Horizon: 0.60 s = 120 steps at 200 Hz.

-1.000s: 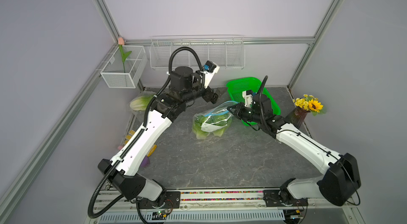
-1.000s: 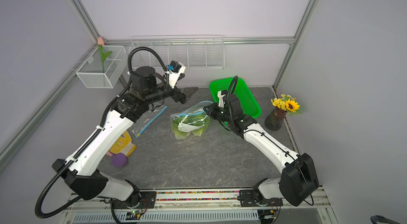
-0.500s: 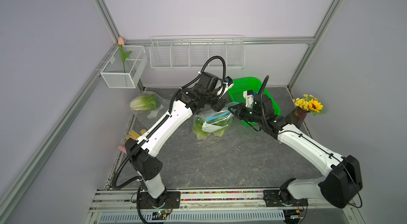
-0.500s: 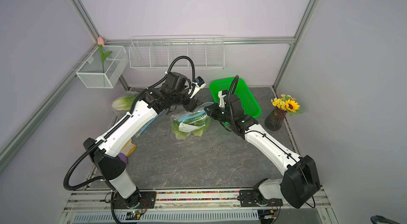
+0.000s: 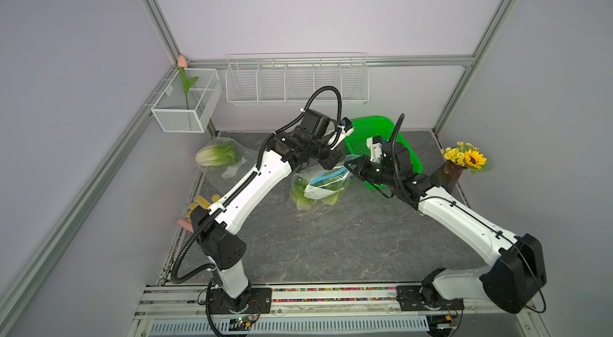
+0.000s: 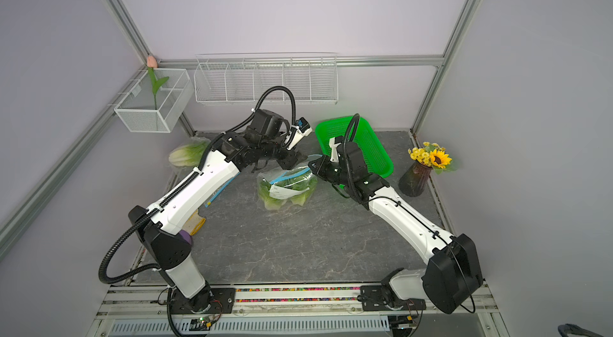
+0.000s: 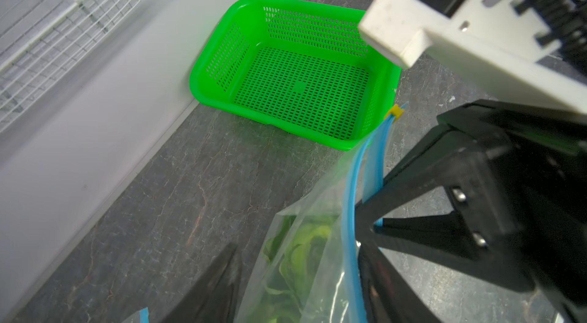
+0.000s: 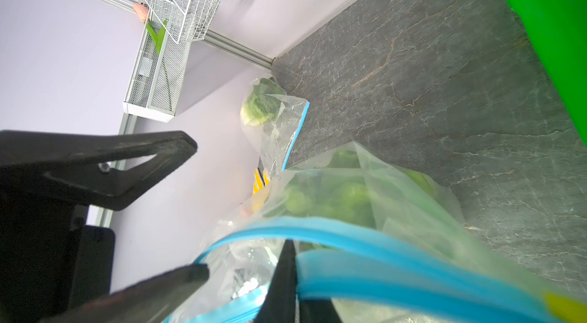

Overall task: Open the zip-top bag and take out the chinese cabbages
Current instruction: Open the zipper of the food storage bag at the center of the board.

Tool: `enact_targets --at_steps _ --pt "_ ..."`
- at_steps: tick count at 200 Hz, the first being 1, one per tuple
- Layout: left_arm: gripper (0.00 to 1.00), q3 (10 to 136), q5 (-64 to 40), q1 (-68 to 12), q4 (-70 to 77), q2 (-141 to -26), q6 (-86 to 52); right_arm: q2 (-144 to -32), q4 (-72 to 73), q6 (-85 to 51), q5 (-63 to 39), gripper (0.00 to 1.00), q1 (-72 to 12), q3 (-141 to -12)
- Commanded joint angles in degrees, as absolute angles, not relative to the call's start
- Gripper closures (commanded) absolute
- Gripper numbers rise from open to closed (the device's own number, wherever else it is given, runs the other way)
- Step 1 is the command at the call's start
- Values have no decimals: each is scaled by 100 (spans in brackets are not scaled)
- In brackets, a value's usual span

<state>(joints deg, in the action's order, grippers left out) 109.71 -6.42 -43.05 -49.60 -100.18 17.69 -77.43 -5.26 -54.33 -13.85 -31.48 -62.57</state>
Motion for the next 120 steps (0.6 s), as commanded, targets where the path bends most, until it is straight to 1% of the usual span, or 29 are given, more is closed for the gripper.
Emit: enact_targets --at_steps 1,14,31,46,63,90,109,113,120 --pt "48 10953 -427 -4325 -5111 -10117 1773 -7549 -447 -5344 -1237 93 -3100 -6171" --pt "51 10919 -322 -4322 -5111 -10115 1767 -7567 -439 -5348 -1280 93 -3086 -6176" --pt "52 10877 -244 -4323 -5124 -10129 1774 -7576 -457 -5344 -1300 93 -3076 -6196" --pt "57 10846 -166 -4324 -5108 -10138 1768 -7572 -473 -5344 -1292 93 -3075 -6197" --pt "67 10837 -48 -4319 -5089 -10137 1745 -7576 -484 -5335 -1283 93 -3059 -6205" --pt "87 10833 93 -4318 -5006 -10052 1587 -7615 -490 -5230 -1317 93 -3076 -6295" --pt "98 10863 451 -4322 -4975 -9973 1357 -7715 -565 -5058 -1365 93 -3115 -6502" --pt "100 10870 530 -4319 -4981 -9943 1334 -7752 -573 -5027 -1381 93 -3128 -6552" --pt "100 10863 676 -4319 -4983 -9879 1288 -7832 -588 -4990 -1411 93 -3144 -6668"
